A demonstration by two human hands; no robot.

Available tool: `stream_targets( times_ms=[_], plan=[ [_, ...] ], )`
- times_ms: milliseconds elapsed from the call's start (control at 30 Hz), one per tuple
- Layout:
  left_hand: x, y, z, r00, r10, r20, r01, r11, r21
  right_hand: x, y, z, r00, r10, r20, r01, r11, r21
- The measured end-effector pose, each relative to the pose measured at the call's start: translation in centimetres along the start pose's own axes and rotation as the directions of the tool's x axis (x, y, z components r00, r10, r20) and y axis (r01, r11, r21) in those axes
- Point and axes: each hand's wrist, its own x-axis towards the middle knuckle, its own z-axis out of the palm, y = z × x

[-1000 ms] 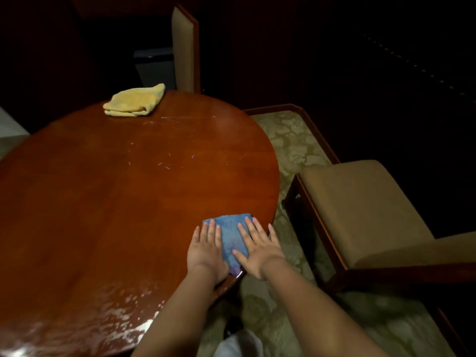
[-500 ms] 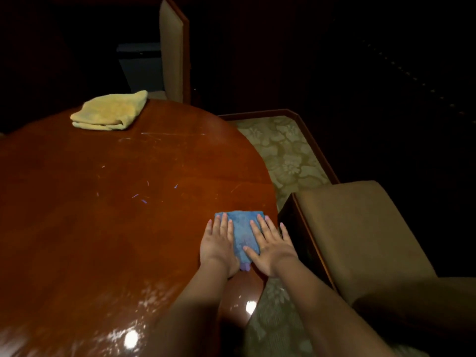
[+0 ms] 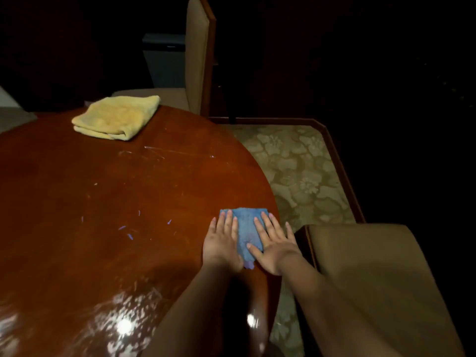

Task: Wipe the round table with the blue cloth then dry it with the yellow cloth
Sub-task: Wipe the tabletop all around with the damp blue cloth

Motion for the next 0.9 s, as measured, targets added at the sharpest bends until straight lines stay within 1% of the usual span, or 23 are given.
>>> stream_targets(
  times_ms=[100,233,333,433,533,667,800,900],
  plan=[
    [3.7,-0.7,-1.6,0.998,-0.049,0.036,0.051,0.997,-0.056,4.0,1.1,-2.4,0.999,-0.050,-0.001,0.050,0.999,-0.017],
    [7.9,-2.1,-3.7,0.993,-0.119,-0.006,0.118,0.987,-0.106,9.6,2.3,-5.3,0.990,-0.138,-0.012,0.137,0.989,-0.048],
    [10.3,-3.1,-4.7,0.985,-0.174,-0.008,0.171,0.973,-0.155,12.8,2.7,-7.0,0.978,-0.206,-0.038,0.202,0.975,-0.088],
    [11.2,-3.5,-4.9,0.979,-0.203,-0.003,0.199,0.964,-0.177,14.4,3.0,-7.7,0.967,-0.250,-0.047,0.245,0.966,-0.087],
    [11.0,-3.4,-5.2,0.976,-0.217,0.000,0.214,0.962,-0.169,14.3,3.1,-7.6,0.963,-0.263,-0.057,0.260,0.964,-0.063],
    [9.8,-2.8,-5.0,0.979,-0.205,0.022,0.206,0.964,-0.169,12.7,3.4,-6.6,0.967,-0.246,-0.063,0.244,0.969,-0.036],
    [6.2,-0.9,-3.1,0.981,-0.194,-0.002,0.190,0.963,-0.190,9.0,3.4,-4.7,0.974,-0.225,-0.032,0.224,0.974,-0.025],
    [3.2,0.3,-1.8,0.981,-0.190,0.028,0.192,0.967,-0.166,5.8,2.8,-3.2,0.976,-0.217,0.002,0.217,0.975,-0.039]
  ],
)
